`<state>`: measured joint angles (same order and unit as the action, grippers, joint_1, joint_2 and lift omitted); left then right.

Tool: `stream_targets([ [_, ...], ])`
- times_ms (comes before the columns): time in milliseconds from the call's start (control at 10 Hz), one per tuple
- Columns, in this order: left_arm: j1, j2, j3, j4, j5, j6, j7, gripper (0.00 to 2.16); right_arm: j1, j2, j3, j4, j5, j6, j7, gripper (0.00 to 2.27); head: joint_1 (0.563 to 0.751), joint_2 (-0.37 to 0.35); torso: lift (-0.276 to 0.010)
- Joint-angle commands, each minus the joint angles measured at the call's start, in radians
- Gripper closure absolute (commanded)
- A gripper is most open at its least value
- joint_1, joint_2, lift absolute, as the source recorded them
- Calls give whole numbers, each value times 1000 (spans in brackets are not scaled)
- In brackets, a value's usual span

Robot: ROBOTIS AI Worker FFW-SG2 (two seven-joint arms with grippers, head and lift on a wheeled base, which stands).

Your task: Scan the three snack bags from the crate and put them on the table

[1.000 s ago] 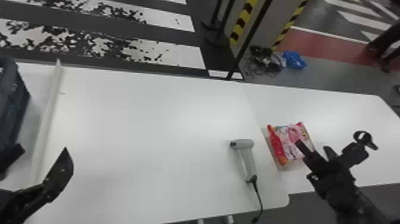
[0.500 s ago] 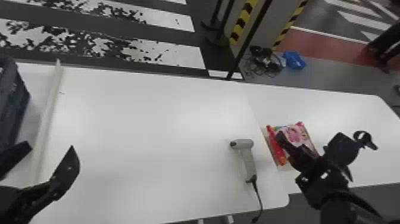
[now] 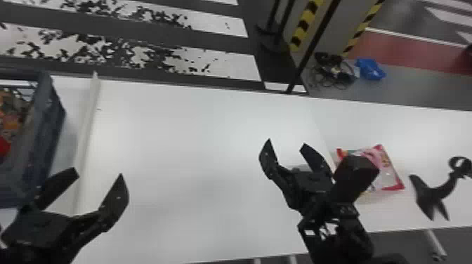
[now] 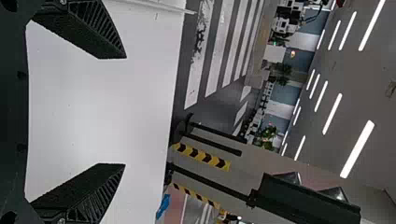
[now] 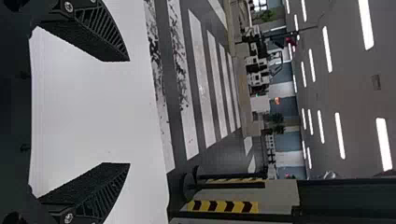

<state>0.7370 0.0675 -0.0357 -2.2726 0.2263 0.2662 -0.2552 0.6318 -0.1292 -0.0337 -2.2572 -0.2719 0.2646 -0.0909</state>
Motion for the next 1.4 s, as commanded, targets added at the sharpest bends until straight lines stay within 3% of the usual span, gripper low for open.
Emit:
stream_targets([
  [0,13,3,3,-1,-8,-25,8,33,54,0,130,-1,79,-118,-32,87,695,-204,-94],
  [200,22,6,13,1,-7,-52,8,33,131,-3,181,45,83,-305,-56,87,695,-84,-94],
  [500,38,6,60,-15,-4,-107,25,33,146,-27,184,93,74,-370,-69,87,695,-42,-94],
  [700,28,-5,148,-50,99,-110,67,33,144,-35,184,102,76,-379,-69,83,695,-14,-94],
  [800,-11,-5,188,-44,137,-80,111,33,144,-43,186,110,76,-388,-69,83,695,24,-94],
  [1000,-82,-12,269,5,193,-58,131,33,143,-59,184,120,74,-391,-69,83,695,113,-94],
  [1300,-156,-12,330,81,217,-55,166,39,135,-64,184,146,76,-394,-69,83,695,182,-94],
])
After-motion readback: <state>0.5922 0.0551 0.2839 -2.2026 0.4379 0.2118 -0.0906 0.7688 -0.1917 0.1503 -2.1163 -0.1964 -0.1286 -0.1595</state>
